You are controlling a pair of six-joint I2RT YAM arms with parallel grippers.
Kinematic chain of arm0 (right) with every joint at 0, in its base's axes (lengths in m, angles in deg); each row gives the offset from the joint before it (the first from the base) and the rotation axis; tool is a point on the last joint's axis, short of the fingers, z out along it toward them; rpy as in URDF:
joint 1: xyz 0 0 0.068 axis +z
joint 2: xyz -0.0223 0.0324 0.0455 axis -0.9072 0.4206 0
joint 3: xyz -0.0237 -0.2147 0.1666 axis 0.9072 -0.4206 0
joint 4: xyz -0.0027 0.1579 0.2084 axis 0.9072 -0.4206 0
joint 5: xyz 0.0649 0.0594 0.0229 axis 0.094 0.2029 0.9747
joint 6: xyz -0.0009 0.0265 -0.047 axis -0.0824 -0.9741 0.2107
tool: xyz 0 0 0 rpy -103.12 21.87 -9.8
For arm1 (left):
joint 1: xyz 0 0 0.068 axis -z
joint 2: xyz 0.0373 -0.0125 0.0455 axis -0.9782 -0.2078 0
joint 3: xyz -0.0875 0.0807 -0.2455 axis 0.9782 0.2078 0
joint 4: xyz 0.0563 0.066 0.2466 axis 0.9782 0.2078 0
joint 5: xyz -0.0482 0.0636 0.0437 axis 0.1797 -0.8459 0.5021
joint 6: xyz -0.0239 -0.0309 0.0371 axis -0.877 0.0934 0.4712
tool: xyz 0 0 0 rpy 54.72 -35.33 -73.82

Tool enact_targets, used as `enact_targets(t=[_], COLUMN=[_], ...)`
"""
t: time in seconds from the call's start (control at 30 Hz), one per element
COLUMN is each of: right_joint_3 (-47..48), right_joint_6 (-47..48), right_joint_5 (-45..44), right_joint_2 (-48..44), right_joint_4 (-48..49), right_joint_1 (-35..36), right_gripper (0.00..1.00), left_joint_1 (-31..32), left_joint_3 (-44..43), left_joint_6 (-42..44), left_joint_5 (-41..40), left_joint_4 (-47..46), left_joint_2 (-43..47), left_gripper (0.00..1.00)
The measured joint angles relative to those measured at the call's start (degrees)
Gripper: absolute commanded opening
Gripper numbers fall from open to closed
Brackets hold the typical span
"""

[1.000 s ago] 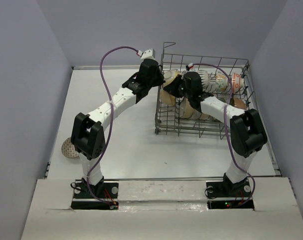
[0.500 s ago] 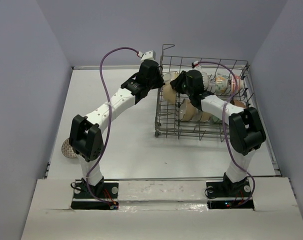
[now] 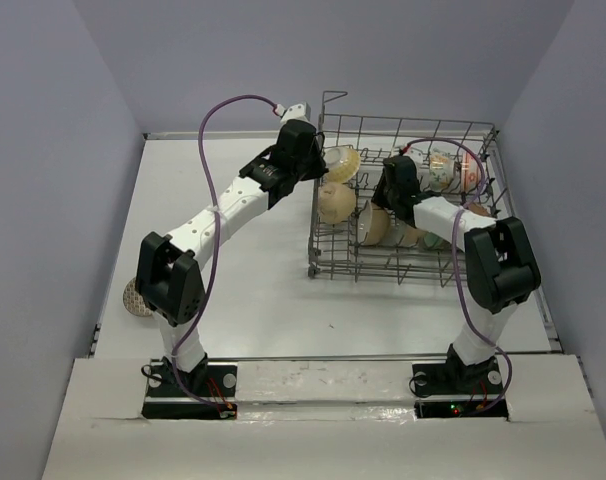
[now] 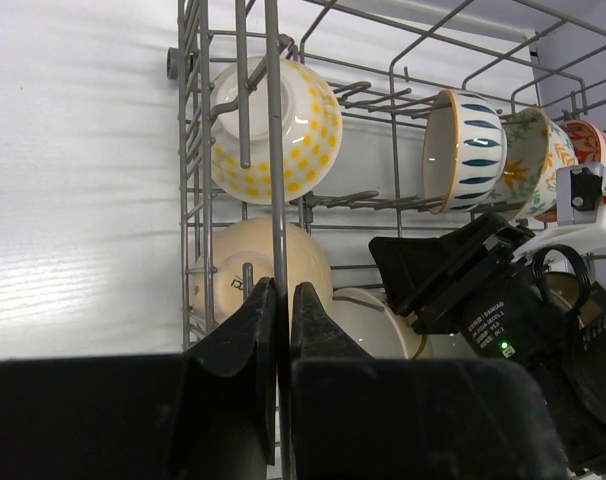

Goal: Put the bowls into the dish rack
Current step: Turn the bowl upside down over the dish rack, then move the bowl to the corner of the board.

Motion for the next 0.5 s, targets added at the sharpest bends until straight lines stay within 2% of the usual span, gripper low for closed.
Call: enact_targets(t=[0.37, 0.5], right_joint_3=[-1.2, -0.8], right_joint_6=[2.8, 3.1], right_joint_5=[-0.1, 0.0], right_joint_2=[-3.6, -3.8], right_joint_4=[-3.9, -4.8], right_joint_1=[0.6, 0.6], right_gripper=[0.34, 0.37], left_joint_1=[0.0, 0.0], left_joint_3=[0.0, 0.0], left_joint_6=[0.4, 0.4], left_joint_5=[0.3, 0.3], left_joint_4=[1.5, 1.8], left_joint_2=[0.6, 0.7], left_gripper=[0.0, 0.0])
